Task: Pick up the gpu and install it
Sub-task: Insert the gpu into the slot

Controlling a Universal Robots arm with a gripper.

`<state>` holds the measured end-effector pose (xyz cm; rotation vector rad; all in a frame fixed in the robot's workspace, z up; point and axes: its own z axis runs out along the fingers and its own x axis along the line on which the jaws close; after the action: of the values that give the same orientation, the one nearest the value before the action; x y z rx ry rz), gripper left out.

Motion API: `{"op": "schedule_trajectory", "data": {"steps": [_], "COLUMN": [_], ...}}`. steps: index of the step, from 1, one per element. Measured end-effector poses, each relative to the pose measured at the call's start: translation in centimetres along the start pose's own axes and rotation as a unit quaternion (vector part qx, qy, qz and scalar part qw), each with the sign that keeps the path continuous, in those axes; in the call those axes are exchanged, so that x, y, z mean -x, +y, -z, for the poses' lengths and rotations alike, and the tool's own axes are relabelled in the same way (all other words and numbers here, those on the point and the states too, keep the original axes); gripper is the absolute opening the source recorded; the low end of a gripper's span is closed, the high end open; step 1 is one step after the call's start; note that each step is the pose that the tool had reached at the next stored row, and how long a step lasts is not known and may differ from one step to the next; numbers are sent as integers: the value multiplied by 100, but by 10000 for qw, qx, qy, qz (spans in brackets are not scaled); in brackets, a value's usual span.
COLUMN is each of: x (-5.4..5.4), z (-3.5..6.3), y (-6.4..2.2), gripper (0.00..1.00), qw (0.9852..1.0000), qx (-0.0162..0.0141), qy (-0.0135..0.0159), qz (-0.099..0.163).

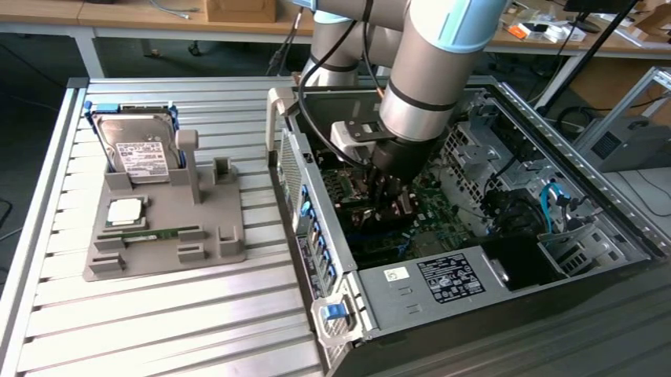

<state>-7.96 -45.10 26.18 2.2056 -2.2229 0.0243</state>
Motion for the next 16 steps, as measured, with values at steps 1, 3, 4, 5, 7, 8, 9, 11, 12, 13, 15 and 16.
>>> {"op": "schedule_trajectory", "data": {"steps": [1, 3, 4, 5, 7, 8, 9, 11, 12, 13, 15, 16], "x": [1, 3, 4, 4, 4, 4, 4, 4, 4, 4, 4, 4], "z": [-1, -3, -3, -4, -10, -13, -16, -22, -24, -26, -27, -28], "y": [0, 1, 0, 0, 0, 0, 0, -2, -2, -3, -5, -6], "gripper": [27, 27, 27, 27, 27, 27, 27, 27, 27, 27, 27, 27], "qw": [10000, 10000, 10000, 10000, 10000, 10000, 10000, 10000, 10000, 10000, 10000, 10000], "qx": [0, 0, 1, 1, 0, 0, 1, 1, 1, 1, 1, 1], "qy": [0, 1, 2, 2, 1, 1, 1, 2, 2, 1, 1, 1], "qz": [0, 0, 0, 0, 0, -1, -1, 0, -1, 0, 0, 0]}}
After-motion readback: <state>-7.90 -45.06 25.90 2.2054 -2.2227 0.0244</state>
